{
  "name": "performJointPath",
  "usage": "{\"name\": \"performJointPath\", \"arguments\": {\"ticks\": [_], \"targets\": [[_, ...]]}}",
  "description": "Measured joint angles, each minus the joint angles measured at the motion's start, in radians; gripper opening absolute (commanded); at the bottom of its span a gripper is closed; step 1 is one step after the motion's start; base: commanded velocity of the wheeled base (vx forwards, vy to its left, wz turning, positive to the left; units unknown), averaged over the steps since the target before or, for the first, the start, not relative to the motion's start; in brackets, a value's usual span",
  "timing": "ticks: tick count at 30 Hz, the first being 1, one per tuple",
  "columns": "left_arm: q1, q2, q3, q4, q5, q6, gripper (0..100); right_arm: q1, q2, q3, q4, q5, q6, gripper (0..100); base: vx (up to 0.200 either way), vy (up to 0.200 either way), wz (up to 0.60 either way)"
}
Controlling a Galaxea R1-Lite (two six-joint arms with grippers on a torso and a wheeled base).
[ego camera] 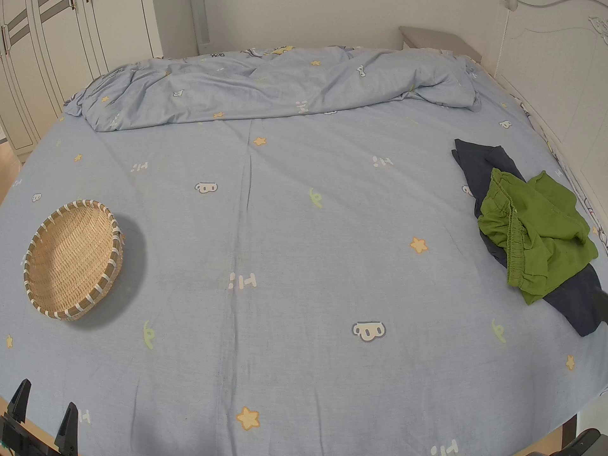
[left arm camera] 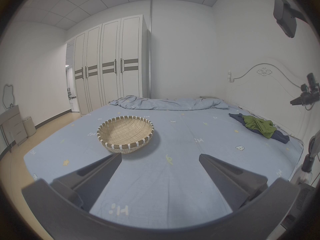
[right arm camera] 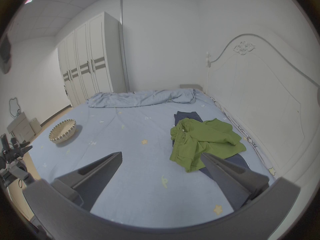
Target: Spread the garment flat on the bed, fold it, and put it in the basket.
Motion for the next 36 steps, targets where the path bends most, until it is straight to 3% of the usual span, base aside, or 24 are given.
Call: {"name": "performJointPath", "arguments": {"ticks": [15, 26, 36], "targets": [[0.000, 0.000, 0.000, 0.000, 0.000, 0.000, 100, 0.011, 0.712, -0.404, -0.087, -0.156, -0.061, 100, 0.000, 0.000, 0.00], [-0.001, 0.000, 0.000, 0.000, 0.000, 0.000, 100, 0.011, 1.225, -0.724, -0.169, -0.380, -0.091, 100, 0.000, 0.000, 0.00], [0.000, 0.000, 0.000, 0.000, 0.000, -0.001, 100, -0.020, 1.361, -0.802, -0.181, -0.403, -0.097, 100, 0.000, 0.000, 0.00]]}}
